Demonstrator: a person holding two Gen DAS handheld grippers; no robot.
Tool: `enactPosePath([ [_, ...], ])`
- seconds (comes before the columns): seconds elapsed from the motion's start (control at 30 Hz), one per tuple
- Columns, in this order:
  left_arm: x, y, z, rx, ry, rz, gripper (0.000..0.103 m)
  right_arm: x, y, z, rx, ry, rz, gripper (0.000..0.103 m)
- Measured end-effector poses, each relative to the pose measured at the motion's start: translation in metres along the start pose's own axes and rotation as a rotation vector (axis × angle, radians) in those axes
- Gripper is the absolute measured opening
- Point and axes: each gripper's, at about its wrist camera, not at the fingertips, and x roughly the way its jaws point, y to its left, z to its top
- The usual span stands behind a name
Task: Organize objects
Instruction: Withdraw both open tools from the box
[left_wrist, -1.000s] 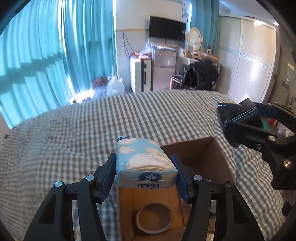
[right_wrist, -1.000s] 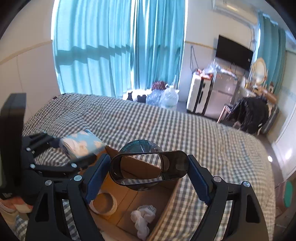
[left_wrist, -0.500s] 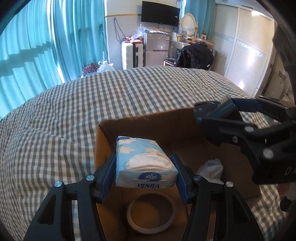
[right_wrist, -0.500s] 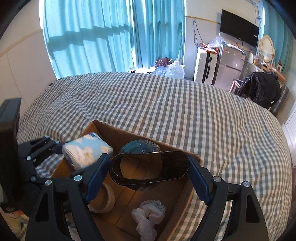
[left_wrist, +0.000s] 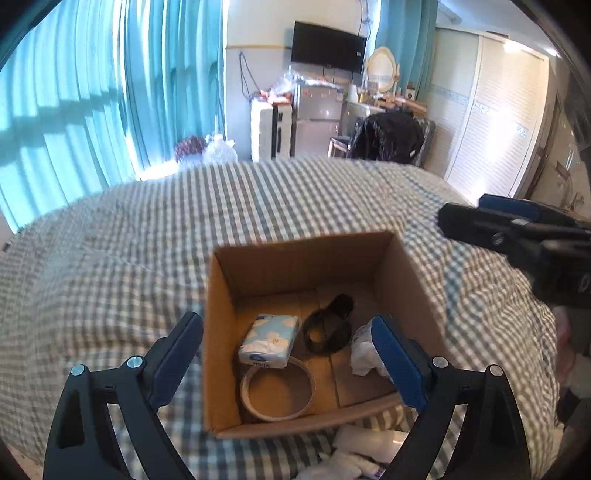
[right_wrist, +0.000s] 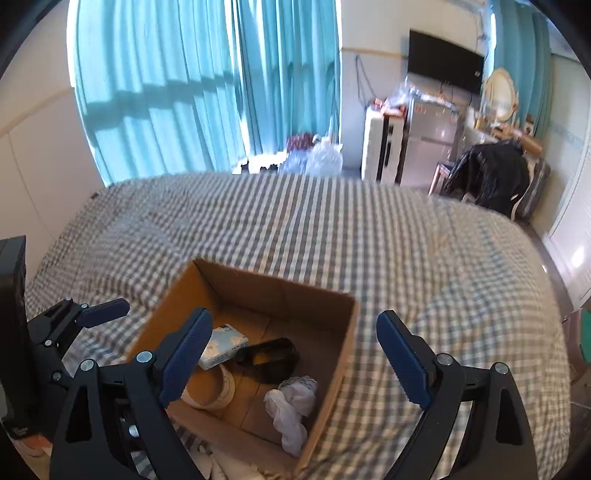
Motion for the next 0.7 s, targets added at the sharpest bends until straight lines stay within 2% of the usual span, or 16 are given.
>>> enactPosePath([
  [0.17,-0.067,-0.004,0.017,-0.018,-0.087,0.037,0.102,-0.08,0.004,0.007,-0.005,-0.104,0.017,0.096],
  [0.27,-0.095,-0.003,0.023,-0.043,-0.108,0.038,0.103,-0.124,0.012,0.006,-0.027,-0.148,0.044,0.097],
  [0.43,-0.139,-0.003,0.021,-0.055,-0.156,0.062,0.103,-0.184,0.028,-0.002,-0.1,-0.228,0.017,0.1],
  [0.53,-0.155,-0.003,0.01,-0.069,-0.163,0.085,0.103,-0.205,0.033,-0.015,-0.123,-0.257,0.026,0.101],
  [0.7,-0.163,-0.008,-0.022,-0.077,-0.157,0.096,0.103,-0.209,0.04,-0.042,-0.148,-0.251,0.032,0.101],
])
